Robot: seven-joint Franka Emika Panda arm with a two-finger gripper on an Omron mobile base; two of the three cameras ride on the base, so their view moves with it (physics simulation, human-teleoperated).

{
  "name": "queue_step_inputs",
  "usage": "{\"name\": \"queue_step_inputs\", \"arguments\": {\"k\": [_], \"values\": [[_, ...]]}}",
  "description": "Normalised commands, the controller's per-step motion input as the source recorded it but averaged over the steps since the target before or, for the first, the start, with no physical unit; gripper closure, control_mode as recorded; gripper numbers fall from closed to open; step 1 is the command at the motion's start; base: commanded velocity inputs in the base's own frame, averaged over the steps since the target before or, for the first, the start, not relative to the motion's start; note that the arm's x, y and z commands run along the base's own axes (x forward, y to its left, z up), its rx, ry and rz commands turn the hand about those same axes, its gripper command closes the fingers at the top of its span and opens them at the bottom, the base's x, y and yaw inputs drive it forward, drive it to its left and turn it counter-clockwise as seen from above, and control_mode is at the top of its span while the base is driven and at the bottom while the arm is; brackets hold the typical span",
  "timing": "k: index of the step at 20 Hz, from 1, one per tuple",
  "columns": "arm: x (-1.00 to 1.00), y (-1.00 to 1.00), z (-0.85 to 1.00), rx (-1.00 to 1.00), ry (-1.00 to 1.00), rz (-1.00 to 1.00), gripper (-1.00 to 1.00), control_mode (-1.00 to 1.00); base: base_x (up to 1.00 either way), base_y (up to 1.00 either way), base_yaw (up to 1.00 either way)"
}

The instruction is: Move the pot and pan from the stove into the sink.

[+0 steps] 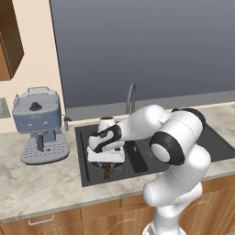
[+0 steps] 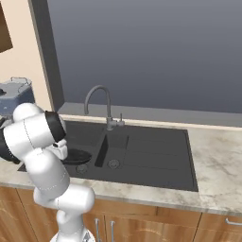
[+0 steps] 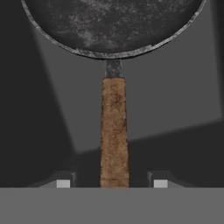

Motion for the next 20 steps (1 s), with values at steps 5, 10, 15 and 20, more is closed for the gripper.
{"name": "queue_step_inputs", "arguments": {"k": [5,10,15,20], "values": [[0.0,0.0,0.31,0.05,0.0,-0.08,-1.0,-1.0,0.0,0.0,0.0],[-0.42,0.0,0.43,0.04,-0.02,-0.04,-1.0,-1.0,0.0,0.0,0.0],[-0.8,0.0,0.62,0.07,-0.19,0.0,-1.0,-1.0,0.0,0.0,0.0],[-0.73,-0.06,0.85,0.07,-0.12,-0.02,-1.0,-1.0,0.0,0.0,0.0]]}}
